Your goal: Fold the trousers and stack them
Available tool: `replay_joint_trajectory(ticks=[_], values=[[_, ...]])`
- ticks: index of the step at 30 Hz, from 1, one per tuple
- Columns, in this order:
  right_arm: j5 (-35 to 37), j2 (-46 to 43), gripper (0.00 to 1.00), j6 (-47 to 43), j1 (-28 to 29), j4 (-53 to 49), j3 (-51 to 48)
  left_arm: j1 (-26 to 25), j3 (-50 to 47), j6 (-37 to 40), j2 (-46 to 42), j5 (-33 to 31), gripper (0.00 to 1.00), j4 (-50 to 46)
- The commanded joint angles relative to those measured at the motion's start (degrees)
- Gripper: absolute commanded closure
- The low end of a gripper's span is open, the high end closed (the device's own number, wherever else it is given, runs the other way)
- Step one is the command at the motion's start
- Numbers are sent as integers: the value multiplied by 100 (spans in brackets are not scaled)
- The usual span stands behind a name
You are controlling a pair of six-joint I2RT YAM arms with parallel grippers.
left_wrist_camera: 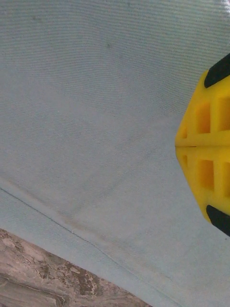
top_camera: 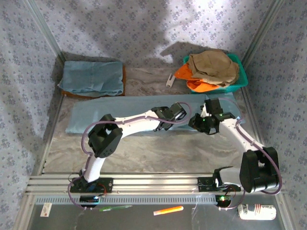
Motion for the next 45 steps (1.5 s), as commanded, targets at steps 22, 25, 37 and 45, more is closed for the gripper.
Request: replay_joint_trajectory(ticks=[22,25,37,45], values=[[215,1649,84,-341,426,350,756,-46,-1421,614,-507,14,51,999],[135,1838,77,-353,496,355,875,6,-1329,597,-614,87,75,899],[77,2327,70,-415,838,420,1369,113,-1381,590,-920,163,100,804],[-555,2203,72,-455,1209,752,1023,279,-1321,577,-1233,631,100,603]])
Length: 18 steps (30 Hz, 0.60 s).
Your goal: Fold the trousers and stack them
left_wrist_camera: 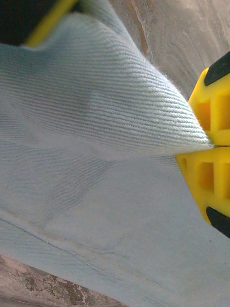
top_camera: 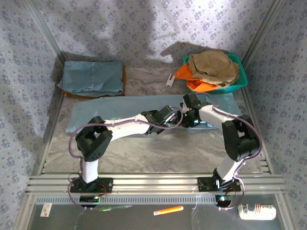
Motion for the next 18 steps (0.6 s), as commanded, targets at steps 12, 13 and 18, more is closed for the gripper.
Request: replay_joint_trajectory(ticks=[12,13,18], values=[[-903,-344,73,-358,323,475,-1252,88,120,-170,-498,412,90,-605],[-895,-326,73,-385,328,466,-1301,83,88,-203,-498,421,90,-575],[-885,-350,73,-473,324,399,-1490,88,-158,-514,-411,647,94,-476]])
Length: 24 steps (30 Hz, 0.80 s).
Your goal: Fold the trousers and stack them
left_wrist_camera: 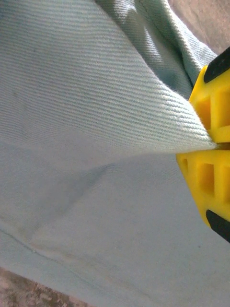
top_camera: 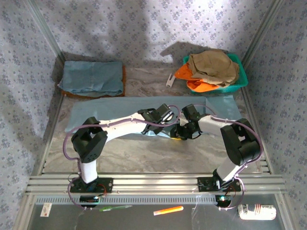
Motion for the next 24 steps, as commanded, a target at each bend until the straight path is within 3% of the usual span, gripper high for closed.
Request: replay_joint_trajectory(ticks=[1,7,13,15,16,19,24], values=[[-83,-93,73,-191,19,-250,-268,26,-222,-369,-157,257,94,-29],[-20,-415,73,-133,-275,-514,-357,-15,-1076,-931,-344,522,98,273],[-3,-1153,71,102,-952,-963,-298,-228,-1771,-1404,-525,621,96,422],[-11,-1475,67,102,-1214,-1203,-223,-344,-1900,-1568,-542,668,83,422],[39,-1666,66,105,-1347,-1391,-160,-389,-1932,-1634,-551,783,69,430],[398,-2155,62,126,-1834,-1936,96,-564,-1865,-1744,-659,957,49,196],[1165,-2631,55,271,-2682,-2311,300,-576,-1744,-1674,-1779,765,35,-295]])
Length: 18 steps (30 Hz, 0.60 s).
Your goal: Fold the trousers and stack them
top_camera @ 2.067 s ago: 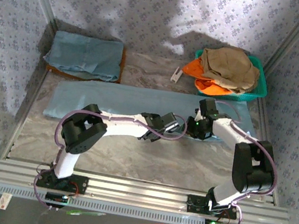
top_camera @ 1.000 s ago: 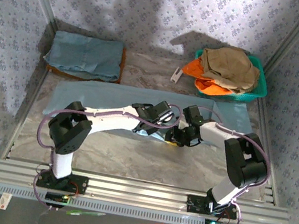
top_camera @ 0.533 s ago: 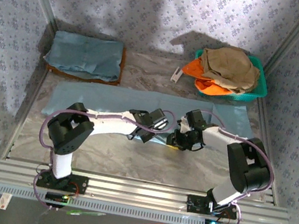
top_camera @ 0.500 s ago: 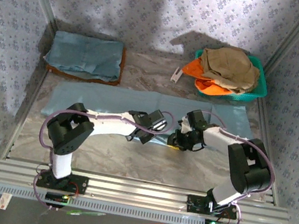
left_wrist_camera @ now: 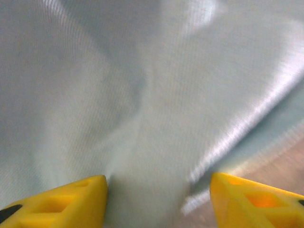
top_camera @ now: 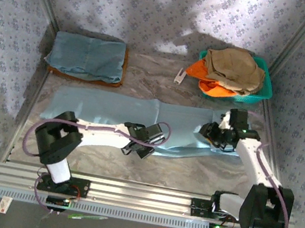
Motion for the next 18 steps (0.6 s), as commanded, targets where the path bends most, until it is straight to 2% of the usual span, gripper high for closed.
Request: replay_joint_trajectory(ticks=[1,4,9,14,18], values=[[658,-182,54,89,-334,-624,196,134,24,-82,-1055,65,31,-395],[1225,-81,50,61,-305,-737,309,988,-189,-247,-1679,531,21,38],[2085,466,49,11,9,-903,465,2506,-142,-1219,-1277,205,24,396],[2582,1103,50,-16,588,-1076,682,3502,-365,-2071,-637,122,29,845],[3177,1407,52,123,893,-1278,715,3940,-910,-2545,-550,116,30,1329]])
